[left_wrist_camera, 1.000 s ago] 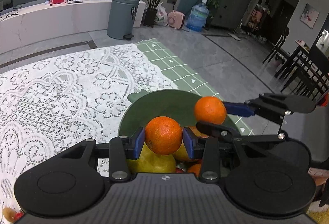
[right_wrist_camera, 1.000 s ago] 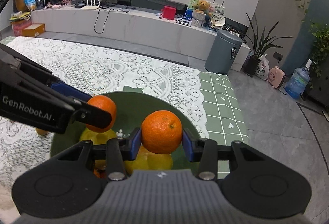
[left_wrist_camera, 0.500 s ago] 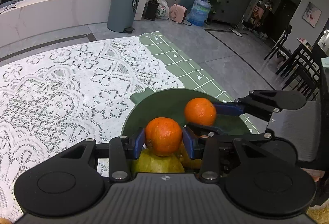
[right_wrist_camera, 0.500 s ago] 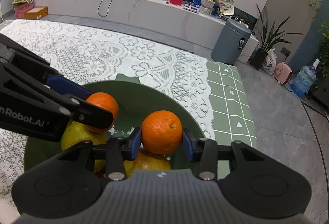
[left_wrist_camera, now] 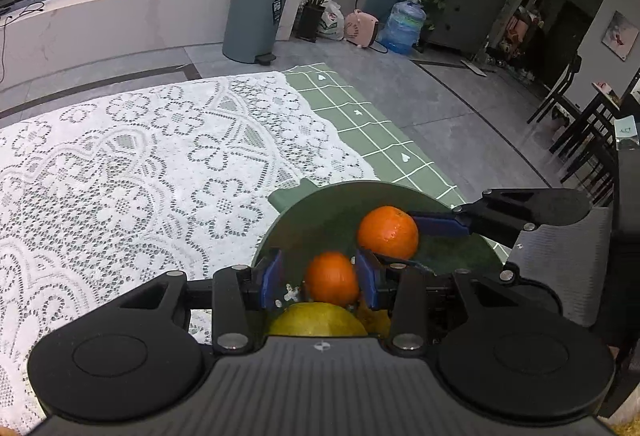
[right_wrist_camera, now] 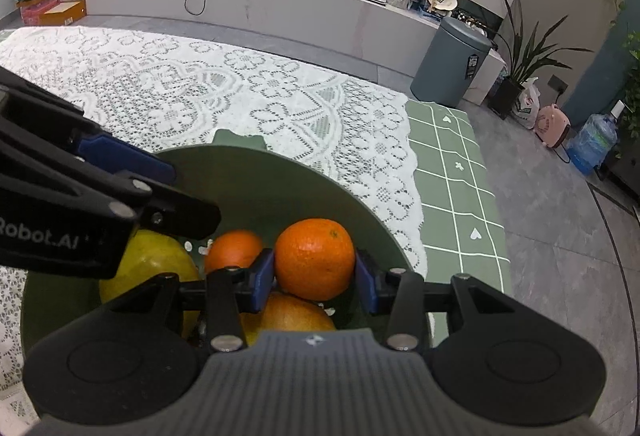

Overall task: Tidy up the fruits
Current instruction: 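Lower both oranges into the colander and open both grippers, then withdraw both grippers from the colander toward the tomatoes and kiwis, then close the left gripper on a red tomato while the right gripper closes on a brown kiwi, then carry the tomato over the colander with the left gripper while the right gripper carries the kiwi there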

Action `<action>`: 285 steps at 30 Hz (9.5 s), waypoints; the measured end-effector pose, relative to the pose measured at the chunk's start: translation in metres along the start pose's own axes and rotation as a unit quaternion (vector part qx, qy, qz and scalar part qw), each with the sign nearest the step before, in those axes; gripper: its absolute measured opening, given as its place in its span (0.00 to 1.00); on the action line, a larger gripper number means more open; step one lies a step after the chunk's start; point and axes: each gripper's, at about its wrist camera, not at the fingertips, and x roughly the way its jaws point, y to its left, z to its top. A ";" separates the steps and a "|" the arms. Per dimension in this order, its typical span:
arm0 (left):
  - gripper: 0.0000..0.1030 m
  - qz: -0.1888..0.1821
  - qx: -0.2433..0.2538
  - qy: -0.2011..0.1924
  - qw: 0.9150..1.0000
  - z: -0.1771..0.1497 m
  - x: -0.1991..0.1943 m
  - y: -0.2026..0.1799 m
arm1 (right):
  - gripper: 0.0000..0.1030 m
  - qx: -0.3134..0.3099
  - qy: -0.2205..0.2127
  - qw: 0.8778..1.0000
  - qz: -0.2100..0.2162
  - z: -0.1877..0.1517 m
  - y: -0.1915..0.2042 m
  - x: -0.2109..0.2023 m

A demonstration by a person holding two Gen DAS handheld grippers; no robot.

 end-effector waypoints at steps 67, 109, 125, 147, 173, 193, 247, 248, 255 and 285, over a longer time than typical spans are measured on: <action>0.74 0.135 0.007 -0.088 0.987 -0.133 -0.167 0.053 | 0.87 0.103 -0.117 0.988 0.001 -0.065 0.190 -0.136; 0.58 0.134 -0.111 -0.110 0.979 -0.177 -0.163 0.141 | 0.49 0.026 -0.088 0.995 0.039 -0.039 0.246 -0.058; 0.40 0.122 -0.142 -0.078 0.979 -0.159 -0.118 0.139 | 0.35 0.029 -0.098 0.995 0.018 -0.028 0.221 -0.027; 0.29 0.143 -0.153 -0.059 0.976 -0.149 -0.110 0.136 | 0.20 0.034 -0.097 0.994 0.022 -0.027 0.215 -0.013; 0.29 0.135 -0.112 -0.085 0.981 -0.155 -0.160 0.096 | 0.20 0.004 -0.113 0.992 0.051 -0.063 0.228 -0.087; 0.29 0.114 -0.055 -0.107 0.986 -0.138 -0.174 0.039 | 0.20 0.046 -0.173 0.983 0.037 -0.079 0.188 -0.145; 0.29 0.080 -0.046 -0.063 0.994 -0.119 -0.135 0.030 | 0.25 0.100 -0.041 0.991 0.082 -0.107 0.145 -0.072; 0.29 0.080 -0.046 -0.062 0.994 -0.119 -0.135 0.030 | 0.23 0.100 -0.040 0.991 0.084 -0.107 0.145 -0.072; 0.29 0.079 -0.039 -0.060 0.994 -0.116 -0.134 0.024 | 0.21 0.101 -0.058 0.990 0.083 -0.105 0.142 -0.087; 0.29 -0.017 0.020 -0.022 0.999 -0.049 -0.078 -0.043 | 0.21 0.054 -0.044 0.996 0.047 -0.045 0.016 -0.123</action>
